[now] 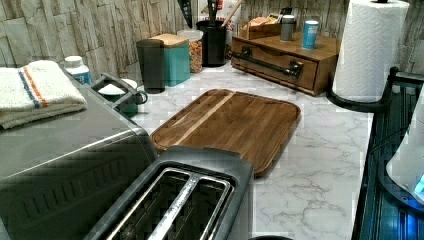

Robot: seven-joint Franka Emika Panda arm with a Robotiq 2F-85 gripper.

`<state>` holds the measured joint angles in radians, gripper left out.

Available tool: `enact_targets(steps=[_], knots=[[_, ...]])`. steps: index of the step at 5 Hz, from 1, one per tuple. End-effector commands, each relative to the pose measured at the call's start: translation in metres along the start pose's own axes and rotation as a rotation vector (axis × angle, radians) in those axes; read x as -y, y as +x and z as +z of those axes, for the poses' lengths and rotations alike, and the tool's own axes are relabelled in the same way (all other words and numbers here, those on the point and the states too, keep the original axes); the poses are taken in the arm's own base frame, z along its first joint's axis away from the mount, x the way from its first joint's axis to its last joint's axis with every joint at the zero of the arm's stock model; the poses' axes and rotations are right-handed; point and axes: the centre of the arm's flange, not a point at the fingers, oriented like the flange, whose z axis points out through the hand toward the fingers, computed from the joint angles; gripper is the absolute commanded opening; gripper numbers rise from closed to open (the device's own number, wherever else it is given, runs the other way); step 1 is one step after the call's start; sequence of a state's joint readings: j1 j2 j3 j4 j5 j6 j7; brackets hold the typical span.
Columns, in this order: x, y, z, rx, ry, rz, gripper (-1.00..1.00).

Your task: Open the drawer.

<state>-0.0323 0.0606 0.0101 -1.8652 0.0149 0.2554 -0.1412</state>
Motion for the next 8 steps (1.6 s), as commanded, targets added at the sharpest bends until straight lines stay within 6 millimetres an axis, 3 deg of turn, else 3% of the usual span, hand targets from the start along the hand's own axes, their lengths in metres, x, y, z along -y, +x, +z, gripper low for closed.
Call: enact_targets(steps=[1,2,4,5,7,8], knots=[[0.001,0.001,0.001,-0.008,0.006,-0.001,1.00],[-0.025,0.020,0.011,-0.070,-0.033,-0.015,1.00],[-0.112,0.090,0.028,-0.093,-0.020,-0.057,1.00],[-0.145,0.119,0.033,-0.091,-0.018,-0.069,1.00],[-0.190,0.154,0.039,-0.156,-0.047,-0.083,1.00],[-0.195,0.153,0.040,-0.191,-0.056,-0.095,1.00]])
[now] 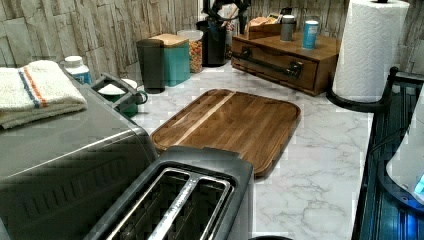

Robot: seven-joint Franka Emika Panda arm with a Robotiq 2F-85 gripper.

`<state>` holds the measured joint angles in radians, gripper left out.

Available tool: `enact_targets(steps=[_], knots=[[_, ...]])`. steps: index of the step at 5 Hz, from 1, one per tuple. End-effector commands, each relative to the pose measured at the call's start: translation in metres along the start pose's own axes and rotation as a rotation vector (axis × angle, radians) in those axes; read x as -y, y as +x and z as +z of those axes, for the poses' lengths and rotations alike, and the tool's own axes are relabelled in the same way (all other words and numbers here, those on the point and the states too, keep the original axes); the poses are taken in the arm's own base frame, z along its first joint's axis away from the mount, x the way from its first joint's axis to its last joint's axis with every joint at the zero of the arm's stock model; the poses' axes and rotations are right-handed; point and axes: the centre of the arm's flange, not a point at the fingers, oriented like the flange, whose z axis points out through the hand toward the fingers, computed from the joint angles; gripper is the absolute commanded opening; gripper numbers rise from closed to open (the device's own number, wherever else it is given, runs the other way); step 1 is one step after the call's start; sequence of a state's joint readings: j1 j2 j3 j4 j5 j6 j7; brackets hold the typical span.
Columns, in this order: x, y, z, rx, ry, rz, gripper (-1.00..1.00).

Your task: Open the drawer.

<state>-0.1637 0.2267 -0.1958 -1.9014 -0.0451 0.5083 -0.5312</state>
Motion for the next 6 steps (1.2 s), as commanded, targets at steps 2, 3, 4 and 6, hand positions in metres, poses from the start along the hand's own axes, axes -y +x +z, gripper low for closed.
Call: enact_targets(steps=[2,3,4,6], knots=[[-0.040,0.014,-0.027,-0.178,-0.084,-0.078,1.00],[-0.041,0.017,-0.012,-0.201,-0.076,-0.137,1.00],[-0.030,0.025,-0.001,-0.163,-0.171,-0.168,1.00],[-0.050,0.032,0.020,-0.106,-0.237,-0.139,1.00]])
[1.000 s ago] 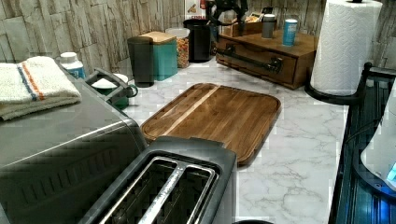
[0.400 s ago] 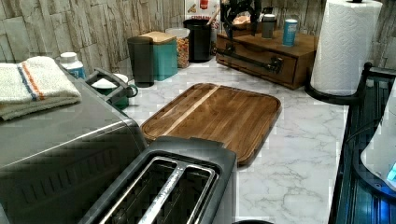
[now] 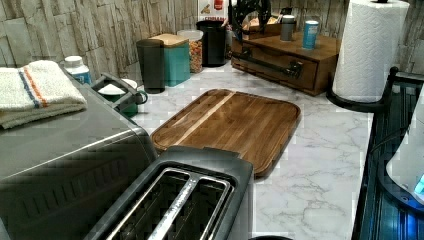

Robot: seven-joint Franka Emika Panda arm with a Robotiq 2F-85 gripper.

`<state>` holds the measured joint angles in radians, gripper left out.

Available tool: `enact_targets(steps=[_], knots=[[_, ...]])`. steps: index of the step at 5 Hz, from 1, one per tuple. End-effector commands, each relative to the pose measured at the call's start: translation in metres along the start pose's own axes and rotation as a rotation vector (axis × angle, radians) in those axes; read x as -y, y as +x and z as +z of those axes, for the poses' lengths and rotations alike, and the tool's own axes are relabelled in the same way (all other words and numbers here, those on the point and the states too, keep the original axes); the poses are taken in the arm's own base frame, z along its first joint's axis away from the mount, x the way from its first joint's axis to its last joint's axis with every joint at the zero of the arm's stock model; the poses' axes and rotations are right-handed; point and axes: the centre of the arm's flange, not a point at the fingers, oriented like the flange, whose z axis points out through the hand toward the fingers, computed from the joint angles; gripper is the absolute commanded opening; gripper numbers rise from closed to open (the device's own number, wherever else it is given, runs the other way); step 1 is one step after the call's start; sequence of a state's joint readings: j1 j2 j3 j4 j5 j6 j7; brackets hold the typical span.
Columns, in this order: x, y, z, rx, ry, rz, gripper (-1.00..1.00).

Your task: Open the drawer.

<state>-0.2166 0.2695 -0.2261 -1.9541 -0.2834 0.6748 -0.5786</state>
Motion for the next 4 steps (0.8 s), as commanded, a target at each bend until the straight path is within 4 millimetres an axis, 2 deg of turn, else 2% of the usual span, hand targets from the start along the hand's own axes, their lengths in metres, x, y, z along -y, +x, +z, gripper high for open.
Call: enact_targets(steps=[1,3,4], knots=[[-0.011,0.008,-0.001,-0.009,-0.056,-0.009,1.00],[-0.020,-0.006,0.021,-0.087,-0.066,0.035,1.00],[-0.026,-0.009,0.025,-0.077,-0.068,0.049,1.00]])
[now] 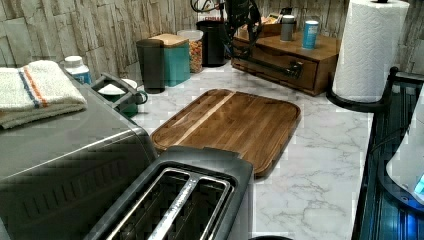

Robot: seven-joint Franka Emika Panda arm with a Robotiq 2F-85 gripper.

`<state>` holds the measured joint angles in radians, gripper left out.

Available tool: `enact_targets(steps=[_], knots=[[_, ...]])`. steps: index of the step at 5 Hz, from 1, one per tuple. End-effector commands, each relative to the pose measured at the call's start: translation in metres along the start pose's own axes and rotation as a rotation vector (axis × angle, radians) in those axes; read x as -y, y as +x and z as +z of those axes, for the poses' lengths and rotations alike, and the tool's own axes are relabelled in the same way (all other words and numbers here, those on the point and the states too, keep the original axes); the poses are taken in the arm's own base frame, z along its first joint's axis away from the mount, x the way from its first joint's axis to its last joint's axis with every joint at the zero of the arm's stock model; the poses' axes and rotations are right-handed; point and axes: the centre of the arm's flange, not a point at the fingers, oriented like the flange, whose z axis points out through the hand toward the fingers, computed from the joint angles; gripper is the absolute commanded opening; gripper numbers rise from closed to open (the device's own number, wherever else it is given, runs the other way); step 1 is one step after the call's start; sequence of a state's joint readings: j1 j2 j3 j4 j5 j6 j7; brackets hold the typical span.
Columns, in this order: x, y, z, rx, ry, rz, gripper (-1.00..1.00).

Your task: Open the drawer.

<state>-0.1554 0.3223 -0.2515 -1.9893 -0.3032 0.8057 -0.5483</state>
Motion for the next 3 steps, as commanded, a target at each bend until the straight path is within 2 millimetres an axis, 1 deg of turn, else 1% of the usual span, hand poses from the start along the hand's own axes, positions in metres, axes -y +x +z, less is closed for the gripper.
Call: enact_targets(steps=[1,2,3], knots=[[-0.063,-0.017,0.009,-0.017,-0.060,0.107,1.00],[-0.060,-0.026,0.024,-0.043,-0.041,0.149,1.00],[-0.067,-0.028,0.038,-0.043,-0.037,0.149,1.00]])
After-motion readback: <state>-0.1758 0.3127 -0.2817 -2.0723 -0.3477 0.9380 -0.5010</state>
